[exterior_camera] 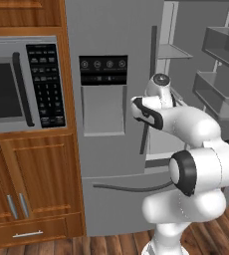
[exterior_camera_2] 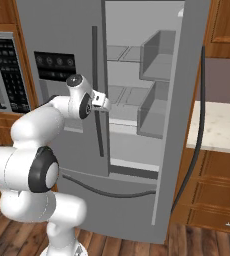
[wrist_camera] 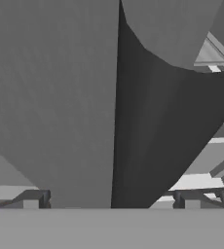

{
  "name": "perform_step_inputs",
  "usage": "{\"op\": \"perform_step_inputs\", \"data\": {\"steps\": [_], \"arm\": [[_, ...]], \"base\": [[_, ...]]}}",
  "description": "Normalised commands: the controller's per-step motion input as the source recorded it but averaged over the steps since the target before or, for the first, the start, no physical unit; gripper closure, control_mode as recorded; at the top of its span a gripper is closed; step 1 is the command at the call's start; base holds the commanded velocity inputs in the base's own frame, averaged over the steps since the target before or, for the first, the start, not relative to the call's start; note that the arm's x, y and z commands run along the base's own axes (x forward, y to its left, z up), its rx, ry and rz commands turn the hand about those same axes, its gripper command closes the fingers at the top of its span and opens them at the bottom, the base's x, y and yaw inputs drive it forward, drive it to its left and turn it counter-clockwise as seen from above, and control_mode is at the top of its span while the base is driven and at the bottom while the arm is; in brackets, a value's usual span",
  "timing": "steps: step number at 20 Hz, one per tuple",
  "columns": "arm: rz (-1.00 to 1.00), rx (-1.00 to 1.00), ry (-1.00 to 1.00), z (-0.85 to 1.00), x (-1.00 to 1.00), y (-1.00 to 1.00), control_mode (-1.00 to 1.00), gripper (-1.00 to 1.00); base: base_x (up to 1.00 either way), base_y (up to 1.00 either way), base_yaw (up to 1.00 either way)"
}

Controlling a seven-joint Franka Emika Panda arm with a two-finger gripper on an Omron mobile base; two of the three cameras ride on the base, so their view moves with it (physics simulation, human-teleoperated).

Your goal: Place one of the steaks on the plate and the other in the bowl. Then place the bowl in the fridge.

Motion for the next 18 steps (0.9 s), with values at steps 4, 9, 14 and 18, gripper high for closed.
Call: {"op": "perform_step_inputs", "data": {"steps": [4,9,14,18], "arm": [[0.00,0.00,0.00,0.00,0.21,-0.27,-1.00,-1.00],[0.00,0.00,0.00,0.00,0.18,-0.27,-1.00,-1.00],[0.00,0.00,-0.03,0.00,0.21,-0.18,-1.00,-1.00],[0.00,0.00,-0.08,0.00,0.00,-0.12,-1.00,-1.00]], "base": [[0.00,0.00,0.00],[0.00,0.00,0.00],[0.00,0.00,0.00],[0.00,0.00,0.00]]}}
